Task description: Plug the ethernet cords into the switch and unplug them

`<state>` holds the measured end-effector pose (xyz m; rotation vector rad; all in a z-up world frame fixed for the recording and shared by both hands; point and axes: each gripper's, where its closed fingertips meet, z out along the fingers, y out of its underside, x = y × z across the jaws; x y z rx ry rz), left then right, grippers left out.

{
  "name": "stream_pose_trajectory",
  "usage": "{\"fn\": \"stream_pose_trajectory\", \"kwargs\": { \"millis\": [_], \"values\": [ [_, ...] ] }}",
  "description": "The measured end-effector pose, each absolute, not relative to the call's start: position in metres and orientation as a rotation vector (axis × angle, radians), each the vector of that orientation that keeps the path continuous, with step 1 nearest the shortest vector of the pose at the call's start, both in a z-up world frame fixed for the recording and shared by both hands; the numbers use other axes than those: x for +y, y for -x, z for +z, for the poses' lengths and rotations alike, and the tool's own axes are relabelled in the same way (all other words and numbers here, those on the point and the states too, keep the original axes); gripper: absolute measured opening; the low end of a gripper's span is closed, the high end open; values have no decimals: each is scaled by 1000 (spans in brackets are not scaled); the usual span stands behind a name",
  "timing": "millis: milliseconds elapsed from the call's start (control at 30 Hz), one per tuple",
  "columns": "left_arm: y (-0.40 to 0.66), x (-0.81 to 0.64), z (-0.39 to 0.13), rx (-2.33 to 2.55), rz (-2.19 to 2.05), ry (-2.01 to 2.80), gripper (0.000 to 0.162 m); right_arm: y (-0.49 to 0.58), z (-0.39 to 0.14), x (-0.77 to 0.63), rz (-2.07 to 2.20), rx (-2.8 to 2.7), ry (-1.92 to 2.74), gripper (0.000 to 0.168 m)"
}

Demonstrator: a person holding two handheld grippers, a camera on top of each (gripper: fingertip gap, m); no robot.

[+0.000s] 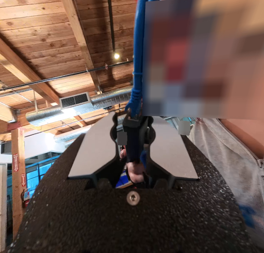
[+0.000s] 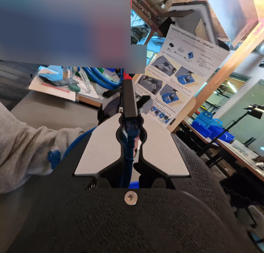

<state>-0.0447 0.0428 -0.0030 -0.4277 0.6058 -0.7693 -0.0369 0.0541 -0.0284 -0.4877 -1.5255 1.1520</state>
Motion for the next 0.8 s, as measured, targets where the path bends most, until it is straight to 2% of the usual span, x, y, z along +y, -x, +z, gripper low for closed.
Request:
{"fn": "stream_pose_trajectory", "kwargs": {
  "millis": [67, 133, 200, 333, 467, 633, 800],
  "values": [
    [31, 47, -5, 656, -768, 469, 50, 42, -41, 49, 1116, -1587, 476, 18],
    [27, 41, -5, 686, -767, 436, 38, 45, -44, 47, 1114, -1590, 473, 18],
    [26, 40, -4, 695, -762, 441, 36, 45, -43, 47, 1126, -1593, 481, 19],
    [31, 45, -2, 647, -710, 464, 51, 44, -42, 48, 1096, -1584, 474, 18],
    [26, 36, -5, 726, -724, 444, 33, 43, -43, 45, 1158, -1598, 474, 19],
    [21, 33, -5, 763, -667, 441, 32, 41, -41, 42, 1190, -1594, 463, 19],
    [30, 33, -6, 755, -615, 456, 32, 37, -43, 55, 1126, -1623, 580, 40]
  ]
}}
